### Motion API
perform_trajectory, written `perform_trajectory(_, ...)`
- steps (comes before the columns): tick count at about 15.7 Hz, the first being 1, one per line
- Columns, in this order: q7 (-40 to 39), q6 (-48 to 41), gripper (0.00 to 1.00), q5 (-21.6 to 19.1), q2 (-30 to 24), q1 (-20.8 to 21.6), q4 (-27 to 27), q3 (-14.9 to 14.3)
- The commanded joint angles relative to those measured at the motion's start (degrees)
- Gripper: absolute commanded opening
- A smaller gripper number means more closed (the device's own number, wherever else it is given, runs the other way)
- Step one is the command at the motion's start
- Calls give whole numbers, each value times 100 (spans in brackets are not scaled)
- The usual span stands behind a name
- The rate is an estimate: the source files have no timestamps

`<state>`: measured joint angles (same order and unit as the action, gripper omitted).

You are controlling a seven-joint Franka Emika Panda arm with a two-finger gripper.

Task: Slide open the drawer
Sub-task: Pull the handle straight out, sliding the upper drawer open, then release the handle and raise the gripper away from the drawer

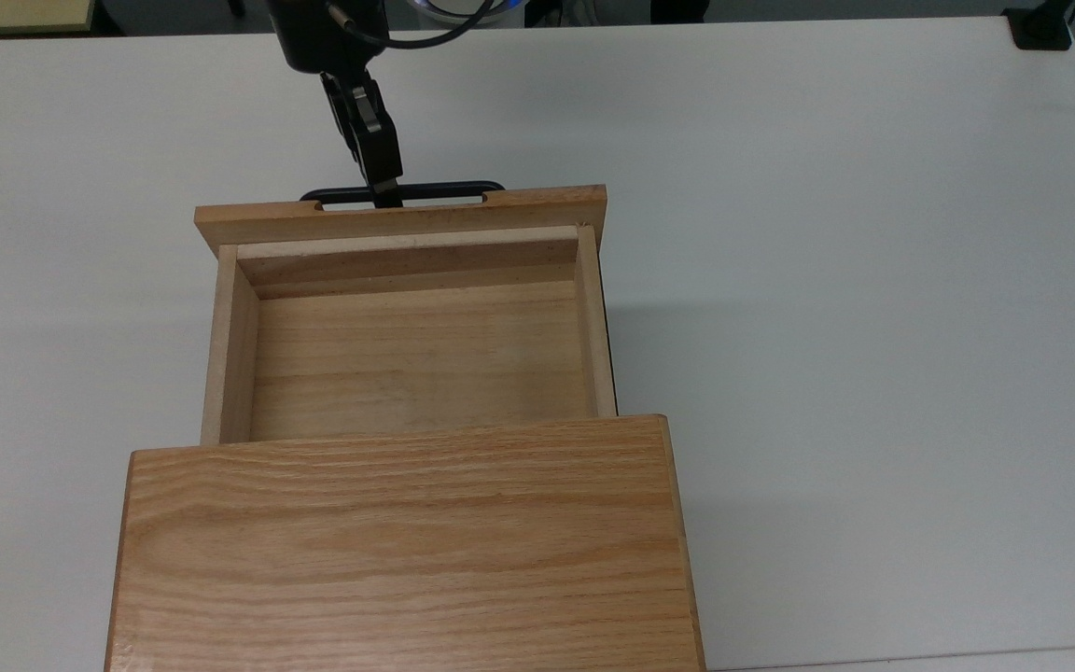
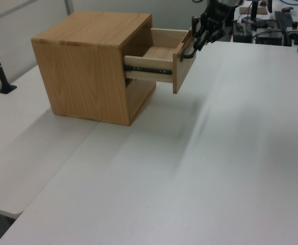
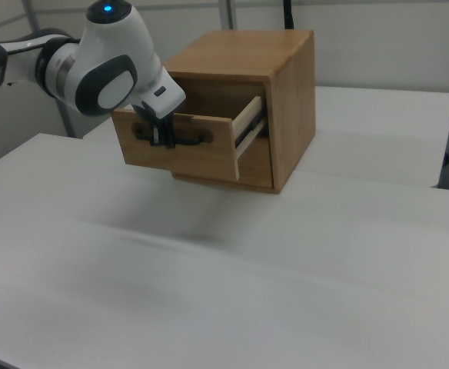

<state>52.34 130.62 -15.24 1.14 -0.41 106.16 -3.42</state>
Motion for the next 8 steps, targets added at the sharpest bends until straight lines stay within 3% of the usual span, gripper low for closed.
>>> perform_trajectory(1, -558, -361, 35, -251, -272, 94, 178, 61)
perform_trajectory(2, -567, -457, 60, -243, -272, 94, 160, 61)
perform_trajectory(4, -585, -729, 99, -234, -281, 103, 107, 61)
perform_trajectory(8, -1118, -1511, 100, -146, -483, 94, 63, 60)
